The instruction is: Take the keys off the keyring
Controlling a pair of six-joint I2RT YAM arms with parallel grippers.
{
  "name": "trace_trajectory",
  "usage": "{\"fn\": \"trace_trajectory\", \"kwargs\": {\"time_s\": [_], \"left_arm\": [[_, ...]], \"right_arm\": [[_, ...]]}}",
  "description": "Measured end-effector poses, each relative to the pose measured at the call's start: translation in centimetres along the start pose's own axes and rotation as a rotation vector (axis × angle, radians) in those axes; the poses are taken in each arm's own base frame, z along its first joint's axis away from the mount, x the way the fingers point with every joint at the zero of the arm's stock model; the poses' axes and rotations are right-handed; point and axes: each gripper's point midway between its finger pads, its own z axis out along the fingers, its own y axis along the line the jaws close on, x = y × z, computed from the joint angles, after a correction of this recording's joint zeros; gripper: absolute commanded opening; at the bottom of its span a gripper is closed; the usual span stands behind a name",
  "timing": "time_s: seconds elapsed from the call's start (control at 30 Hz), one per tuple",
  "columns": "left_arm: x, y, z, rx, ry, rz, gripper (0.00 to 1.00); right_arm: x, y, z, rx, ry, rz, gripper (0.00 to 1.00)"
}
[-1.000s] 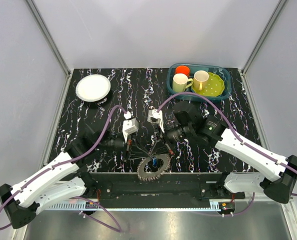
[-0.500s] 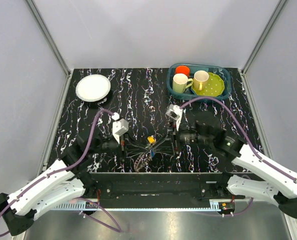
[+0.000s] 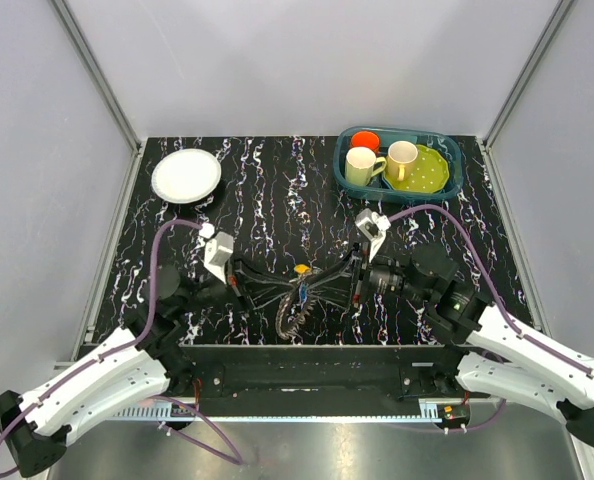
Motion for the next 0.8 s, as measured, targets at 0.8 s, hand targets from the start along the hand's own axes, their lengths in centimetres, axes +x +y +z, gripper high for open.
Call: {"fn": "trace_trajectory", "kwargs": {"time_s": [0.8], "left_arm": [[-3.1, 0.3, -0.1, -0.054, -0.133, 0.001, 0.00]], "right_arm": [[0.8, -1.1, 2.2, -0.083, -0.046, -0.096, 0.57]]}}
